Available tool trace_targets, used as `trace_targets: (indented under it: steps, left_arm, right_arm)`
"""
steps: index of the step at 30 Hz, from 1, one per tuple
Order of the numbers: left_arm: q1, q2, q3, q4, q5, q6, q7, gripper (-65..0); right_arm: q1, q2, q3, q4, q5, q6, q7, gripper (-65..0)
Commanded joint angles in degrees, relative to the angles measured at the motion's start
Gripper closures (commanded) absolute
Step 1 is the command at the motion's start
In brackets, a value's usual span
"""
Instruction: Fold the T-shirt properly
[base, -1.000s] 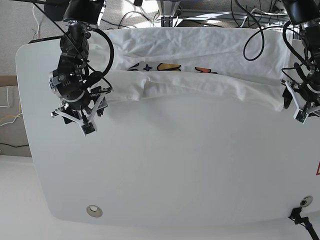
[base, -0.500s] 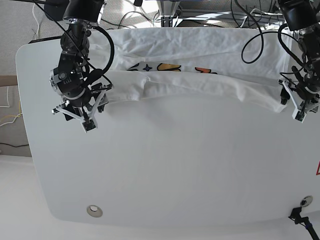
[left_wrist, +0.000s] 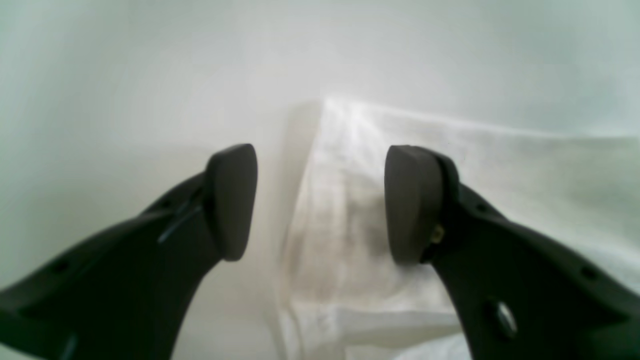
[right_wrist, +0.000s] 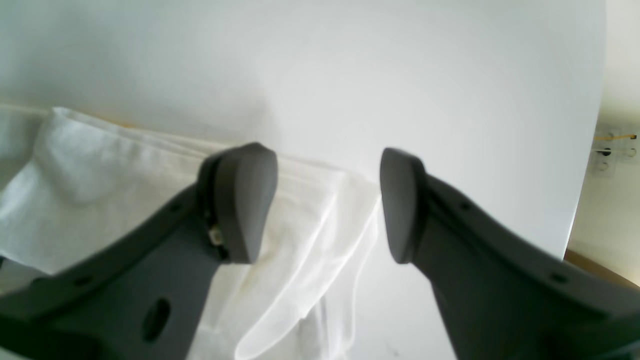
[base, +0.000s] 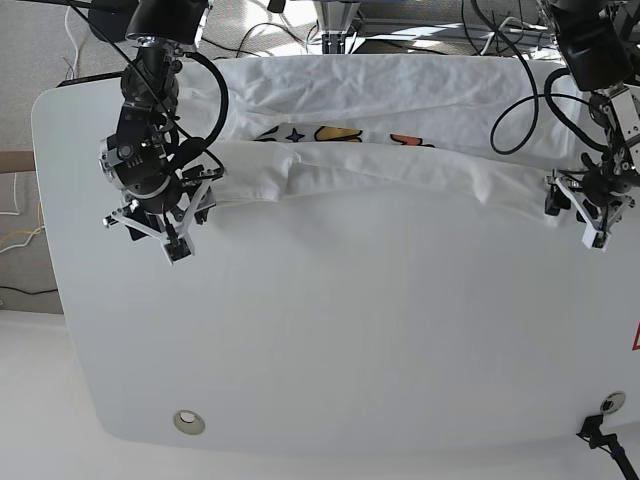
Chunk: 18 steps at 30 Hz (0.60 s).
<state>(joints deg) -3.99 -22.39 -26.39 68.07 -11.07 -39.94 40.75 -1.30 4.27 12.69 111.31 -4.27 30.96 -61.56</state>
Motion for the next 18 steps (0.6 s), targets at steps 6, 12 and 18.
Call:
trace_targets:
  steps: [6, 12, 18]
  left_arm:
    - [-1.2, -1.2, 0.0, -2.5, -0.4, -0.1, -1.1, -37.9]
    - [-1.2, -1.1, 0.0, -2.8, -0.5, -0.1, -1.1, -37.7]
    - [-1.2, -1.1, 0.1, -2.6, -0.4, -0.1, -1.1, -15.1]
  right_arm:
    - [0.8, 0.3, 0.1, 1.0, 0.3, -0.1, 1.1, -34.8]
    - [0.8, 0.3, 0.1, 1.0, 0.4, -0.1, 1.1, -34.8]
    - [0.7, 0.3, 0.2, 1.0, 0.4, -0.1, 1.1, -34.8]
